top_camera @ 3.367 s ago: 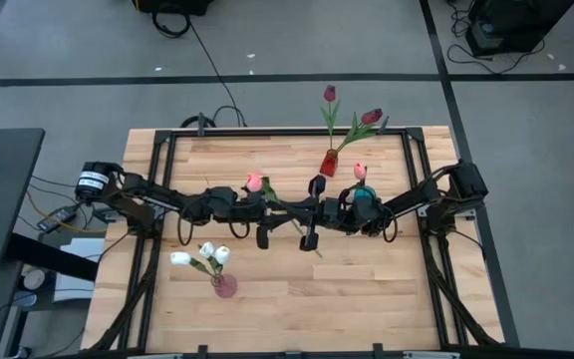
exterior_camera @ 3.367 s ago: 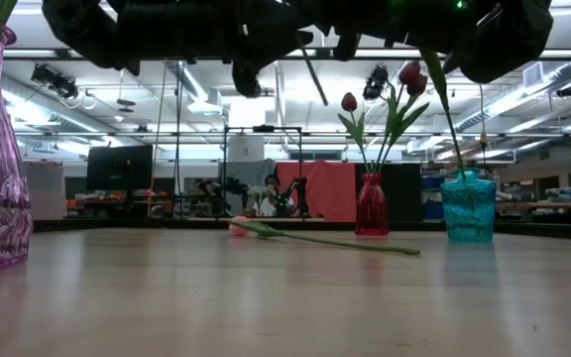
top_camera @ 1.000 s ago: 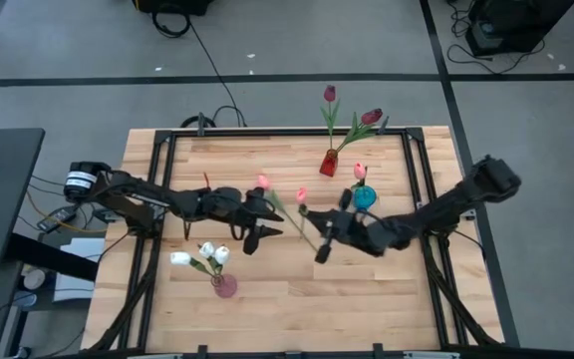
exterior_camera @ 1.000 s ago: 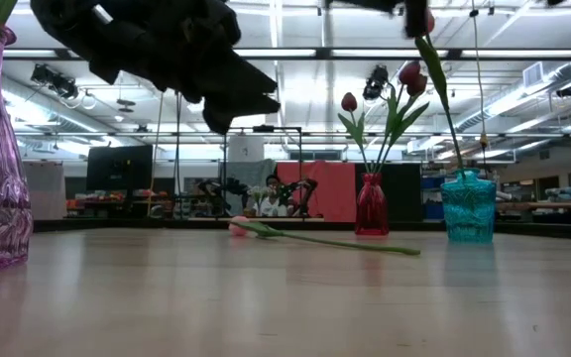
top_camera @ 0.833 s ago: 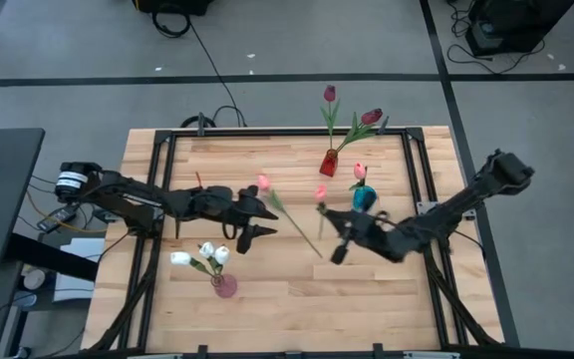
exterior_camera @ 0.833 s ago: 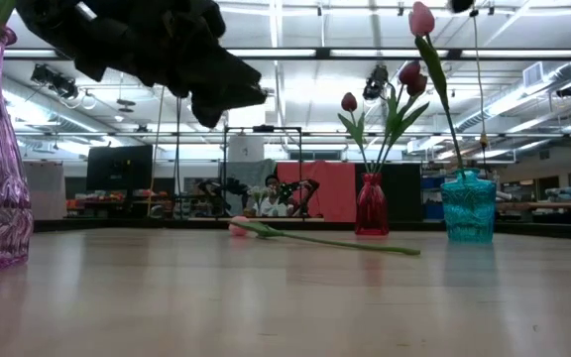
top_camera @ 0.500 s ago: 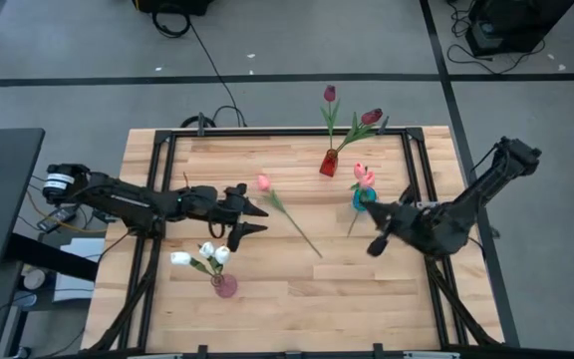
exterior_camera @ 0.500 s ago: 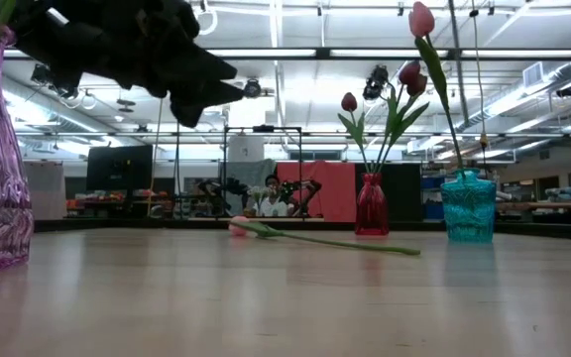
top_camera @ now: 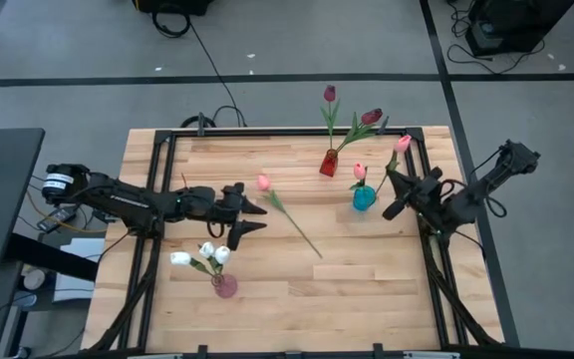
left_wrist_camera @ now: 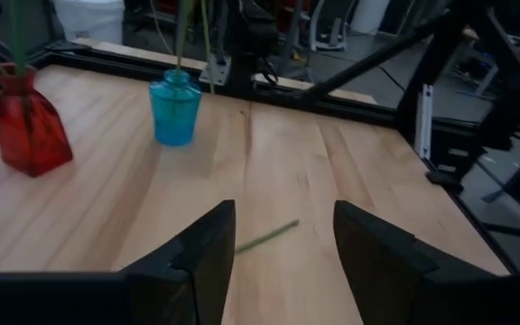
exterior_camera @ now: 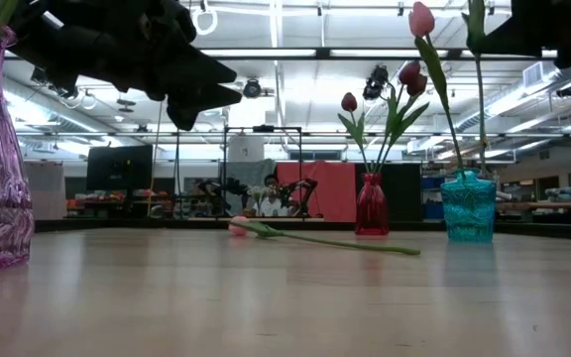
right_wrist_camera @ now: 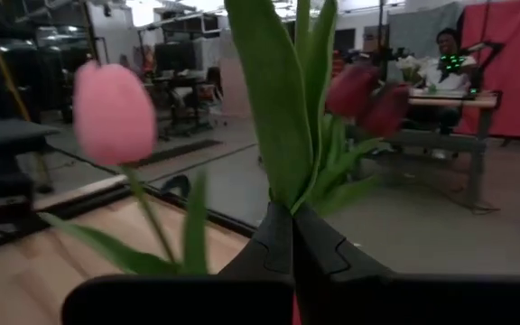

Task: Sort flowers into vase by color
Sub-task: Put the left pink tulip into the blue vase

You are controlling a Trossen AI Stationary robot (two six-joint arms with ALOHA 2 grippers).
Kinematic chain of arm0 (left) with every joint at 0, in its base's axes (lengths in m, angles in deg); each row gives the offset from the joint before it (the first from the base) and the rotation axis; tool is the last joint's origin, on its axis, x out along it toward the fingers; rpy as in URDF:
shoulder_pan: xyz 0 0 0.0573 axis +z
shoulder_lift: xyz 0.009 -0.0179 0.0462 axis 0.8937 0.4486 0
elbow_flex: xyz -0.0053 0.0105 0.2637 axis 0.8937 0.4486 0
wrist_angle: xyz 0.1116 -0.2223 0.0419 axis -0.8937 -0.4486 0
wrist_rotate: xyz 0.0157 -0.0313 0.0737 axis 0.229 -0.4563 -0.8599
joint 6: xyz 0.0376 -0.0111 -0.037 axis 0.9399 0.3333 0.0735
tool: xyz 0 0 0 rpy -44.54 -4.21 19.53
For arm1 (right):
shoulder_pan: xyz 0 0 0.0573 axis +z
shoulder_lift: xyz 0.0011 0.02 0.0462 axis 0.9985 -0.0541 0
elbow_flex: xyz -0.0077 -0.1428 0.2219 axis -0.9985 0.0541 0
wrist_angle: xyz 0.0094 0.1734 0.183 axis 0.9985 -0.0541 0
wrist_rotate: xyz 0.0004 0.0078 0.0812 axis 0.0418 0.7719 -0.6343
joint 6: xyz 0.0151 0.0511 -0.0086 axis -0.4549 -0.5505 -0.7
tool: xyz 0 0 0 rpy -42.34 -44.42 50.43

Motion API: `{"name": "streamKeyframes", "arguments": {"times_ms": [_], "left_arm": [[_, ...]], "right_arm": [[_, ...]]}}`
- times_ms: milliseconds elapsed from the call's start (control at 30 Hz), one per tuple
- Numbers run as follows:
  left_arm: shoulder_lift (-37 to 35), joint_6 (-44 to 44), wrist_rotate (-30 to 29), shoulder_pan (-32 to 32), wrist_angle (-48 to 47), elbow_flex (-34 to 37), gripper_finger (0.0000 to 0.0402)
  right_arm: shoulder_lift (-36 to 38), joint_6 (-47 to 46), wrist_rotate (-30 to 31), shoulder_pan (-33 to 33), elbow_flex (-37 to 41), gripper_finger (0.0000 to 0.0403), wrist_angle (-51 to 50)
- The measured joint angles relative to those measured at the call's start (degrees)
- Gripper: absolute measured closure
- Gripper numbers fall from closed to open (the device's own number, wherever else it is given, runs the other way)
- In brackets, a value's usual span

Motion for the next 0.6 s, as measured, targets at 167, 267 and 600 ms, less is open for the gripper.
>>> {"name": "streamKeyframes", "arguments": {"times_ms": [167, 267, 600], "left_arm": [[0.0, 0.0, -1.1, 0.0, 0.5, 0.0, 0.0209], [0.0, 0.0, -1.0, 0.0, 0.4, 0.0, 0.0209], [0.0, 0.0, -1.2, 0.0, 0.4, 0.0, 0.0209]], "right_arm": [[2.1, 5.8, -1.0, -3.1, -0.3, 0.0402, 0.9], [2.5, 8.7, -3.6, -5.1, -0.5, 0.0402, 4.0], [2.3, 12.3, -9.3, -12.3, -0.5, 0.0403, 7.4]]}}
